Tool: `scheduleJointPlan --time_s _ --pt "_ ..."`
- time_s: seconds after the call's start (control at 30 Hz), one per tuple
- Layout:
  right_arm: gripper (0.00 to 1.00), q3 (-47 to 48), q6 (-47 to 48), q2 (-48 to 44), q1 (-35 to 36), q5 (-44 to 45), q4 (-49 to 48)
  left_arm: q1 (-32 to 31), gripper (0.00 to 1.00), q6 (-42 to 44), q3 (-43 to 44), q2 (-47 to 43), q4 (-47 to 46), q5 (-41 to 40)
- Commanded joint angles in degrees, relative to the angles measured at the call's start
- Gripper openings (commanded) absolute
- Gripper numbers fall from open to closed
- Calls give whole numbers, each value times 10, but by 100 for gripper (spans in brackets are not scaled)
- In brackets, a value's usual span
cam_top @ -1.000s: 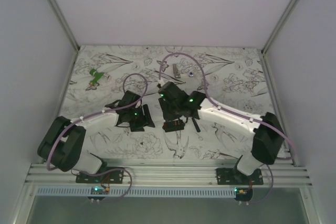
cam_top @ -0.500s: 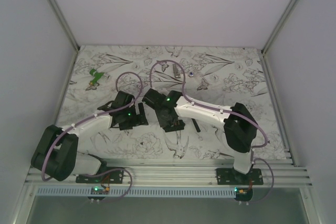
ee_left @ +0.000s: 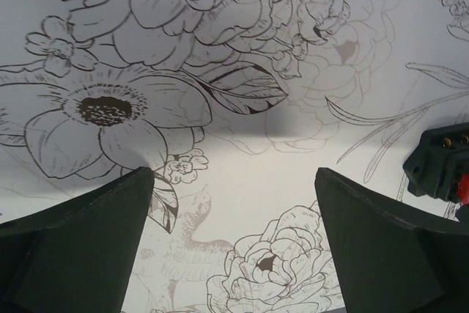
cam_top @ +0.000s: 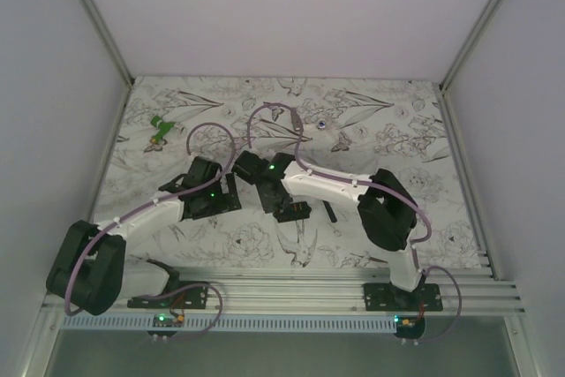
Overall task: Snap on the fuse box
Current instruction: Adjust the fuse in the fuse box base.
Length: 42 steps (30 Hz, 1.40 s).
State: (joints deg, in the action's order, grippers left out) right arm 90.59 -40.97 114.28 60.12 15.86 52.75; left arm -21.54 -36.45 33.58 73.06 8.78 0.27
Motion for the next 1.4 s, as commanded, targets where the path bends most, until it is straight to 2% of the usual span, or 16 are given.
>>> scheduleJointPlan --time_s 0.0,0.47,0.83,1.07,1.37 --pt "27 24 -17 13 4 18 2 18 100 -5 -19 9 29 -24" --pt "18 23 -32 28 -1 34 10 21 100 -4 -19 3 29 -7" --pt "21 26 -29 33 -2 29 9 21 100 -5 -20 3 28 -3" --pt "10 13 -40 21 -8 26 5 22 100 -5 -20 3 27 -1" --pt "3 -69 -66 -31 -41 -47 -70 22 100 -6 -21 3 26 3"
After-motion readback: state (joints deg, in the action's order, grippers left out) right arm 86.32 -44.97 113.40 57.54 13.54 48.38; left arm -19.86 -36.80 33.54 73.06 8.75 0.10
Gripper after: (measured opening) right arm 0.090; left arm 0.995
